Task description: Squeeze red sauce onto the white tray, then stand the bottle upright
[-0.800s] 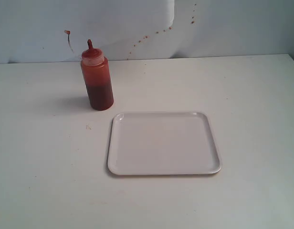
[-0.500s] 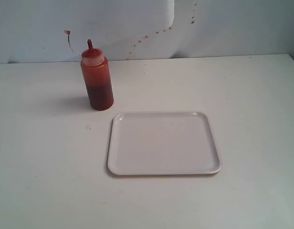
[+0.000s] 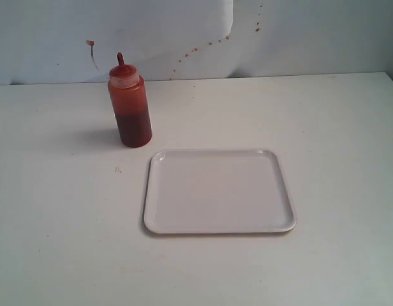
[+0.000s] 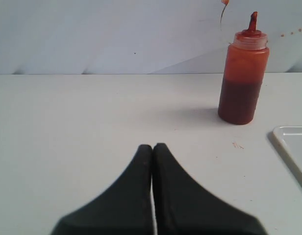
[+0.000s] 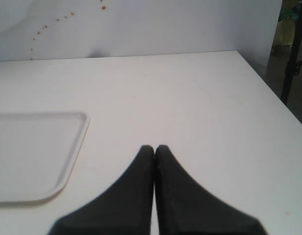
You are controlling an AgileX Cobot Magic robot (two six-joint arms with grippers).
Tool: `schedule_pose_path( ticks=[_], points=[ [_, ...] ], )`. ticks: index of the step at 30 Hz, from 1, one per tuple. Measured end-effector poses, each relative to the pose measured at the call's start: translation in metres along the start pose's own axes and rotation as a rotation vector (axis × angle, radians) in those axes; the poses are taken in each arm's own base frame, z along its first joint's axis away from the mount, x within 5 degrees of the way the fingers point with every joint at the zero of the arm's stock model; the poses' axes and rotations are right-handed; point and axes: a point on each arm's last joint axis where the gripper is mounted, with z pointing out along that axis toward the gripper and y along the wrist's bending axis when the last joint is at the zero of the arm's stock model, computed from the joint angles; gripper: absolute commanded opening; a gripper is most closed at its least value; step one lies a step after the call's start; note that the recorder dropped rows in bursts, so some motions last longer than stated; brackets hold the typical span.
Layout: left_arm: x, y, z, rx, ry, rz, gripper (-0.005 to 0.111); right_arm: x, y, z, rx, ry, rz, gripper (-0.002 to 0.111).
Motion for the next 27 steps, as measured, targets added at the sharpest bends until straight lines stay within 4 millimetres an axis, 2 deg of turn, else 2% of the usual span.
schedule_pose_path(
  ticks=[17, 24, 27],
  points=[
    [-0.002, 0.000, 0.000, -0.002, -0.022, 0.007, 0.000, 0.000, 0.000, 0.000, 0.000, 0.000, 0.000, 0.000],
    [-0.021, -0.002, -0.002, 0.046, -0.225, -0.233, 0.000, 0.000, 0.000, 0.000, 0.000, 0.000, 0.000, 0.000],
    [-0.033, 0.002, -0.006, 0.047, -0.369, -0.347, 0.000, 0.000, 0.000, 0.000, 0.000, 0.000, 0.000, 0.000]
  ],
)
